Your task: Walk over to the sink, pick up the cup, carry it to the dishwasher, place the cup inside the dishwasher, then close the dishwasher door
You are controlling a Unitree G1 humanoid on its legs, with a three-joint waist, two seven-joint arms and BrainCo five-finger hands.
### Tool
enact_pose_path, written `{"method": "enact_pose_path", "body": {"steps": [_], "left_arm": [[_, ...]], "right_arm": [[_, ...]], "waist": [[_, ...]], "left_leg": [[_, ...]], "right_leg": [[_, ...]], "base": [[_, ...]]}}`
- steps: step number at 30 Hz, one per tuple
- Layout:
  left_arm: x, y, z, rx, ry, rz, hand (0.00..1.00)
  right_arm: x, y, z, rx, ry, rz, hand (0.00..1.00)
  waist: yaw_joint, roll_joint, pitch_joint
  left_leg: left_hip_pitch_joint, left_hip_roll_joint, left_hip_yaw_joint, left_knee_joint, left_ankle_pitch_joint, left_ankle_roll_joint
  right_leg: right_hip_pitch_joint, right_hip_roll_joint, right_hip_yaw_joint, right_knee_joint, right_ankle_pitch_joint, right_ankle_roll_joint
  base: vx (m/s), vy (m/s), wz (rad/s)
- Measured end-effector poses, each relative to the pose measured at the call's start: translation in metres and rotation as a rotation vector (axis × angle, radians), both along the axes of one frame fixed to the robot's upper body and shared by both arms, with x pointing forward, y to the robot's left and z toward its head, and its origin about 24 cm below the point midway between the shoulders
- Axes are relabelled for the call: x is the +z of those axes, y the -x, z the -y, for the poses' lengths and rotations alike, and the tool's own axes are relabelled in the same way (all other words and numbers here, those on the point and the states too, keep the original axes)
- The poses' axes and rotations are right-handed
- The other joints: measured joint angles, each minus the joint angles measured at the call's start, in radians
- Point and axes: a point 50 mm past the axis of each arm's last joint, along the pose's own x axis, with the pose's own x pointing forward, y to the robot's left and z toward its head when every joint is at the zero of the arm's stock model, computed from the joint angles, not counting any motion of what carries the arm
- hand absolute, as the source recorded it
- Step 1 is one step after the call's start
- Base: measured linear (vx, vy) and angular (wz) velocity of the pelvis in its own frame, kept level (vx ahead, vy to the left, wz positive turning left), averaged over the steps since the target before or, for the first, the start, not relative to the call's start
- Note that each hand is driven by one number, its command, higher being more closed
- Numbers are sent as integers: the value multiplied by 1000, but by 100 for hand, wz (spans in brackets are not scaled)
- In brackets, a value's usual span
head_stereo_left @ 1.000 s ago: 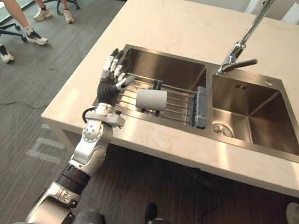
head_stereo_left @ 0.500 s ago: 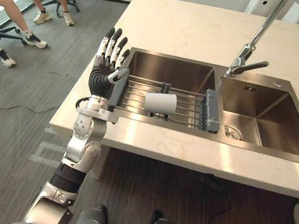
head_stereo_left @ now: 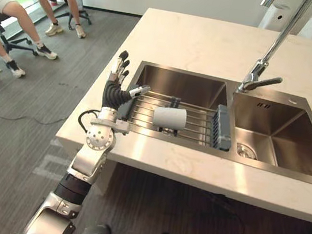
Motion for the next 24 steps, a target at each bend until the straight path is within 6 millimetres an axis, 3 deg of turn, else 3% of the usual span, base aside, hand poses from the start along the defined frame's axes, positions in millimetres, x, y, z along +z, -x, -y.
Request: {"method": "enact_pose_path", "body": {"steps": [7,24], "left_arm": [[-7,-3,-1,89,-181,4,0],[-39,-16,34,41,-667,-116,0]], "right_arm": [[-1,6,-2,-44,0,-21,0],[-2,11,-8,-125,-18,-17,0]], "waist": [[-13,-2,-24],[-49,3,-29]], "left_leg": [[11,11,46,-2,7,6],[41,35,117,-22,12,-6]], "right_leg": [[15,0,4,-30,19,0],[5,16,33,-55,31,-3]], "base": [[4,3,-3],[19,-6,-8]]}}
